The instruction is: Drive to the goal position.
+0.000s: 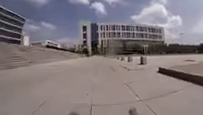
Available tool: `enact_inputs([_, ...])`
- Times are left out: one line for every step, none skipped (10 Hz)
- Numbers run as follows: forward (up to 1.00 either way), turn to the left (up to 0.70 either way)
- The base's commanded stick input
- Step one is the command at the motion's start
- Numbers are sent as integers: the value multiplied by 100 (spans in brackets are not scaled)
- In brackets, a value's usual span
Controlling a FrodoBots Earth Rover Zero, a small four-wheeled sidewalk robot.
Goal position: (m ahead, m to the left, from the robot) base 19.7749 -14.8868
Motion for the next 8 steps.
enact_inputs([70,1])
enact_inputs([70,2])
enact_inputs([70,2])
enact_inputs([70,2])
enact_inputs([70,2])
enact_inputs([70,2])
enact_inputs([70,2])
enact_inputs([70,2])
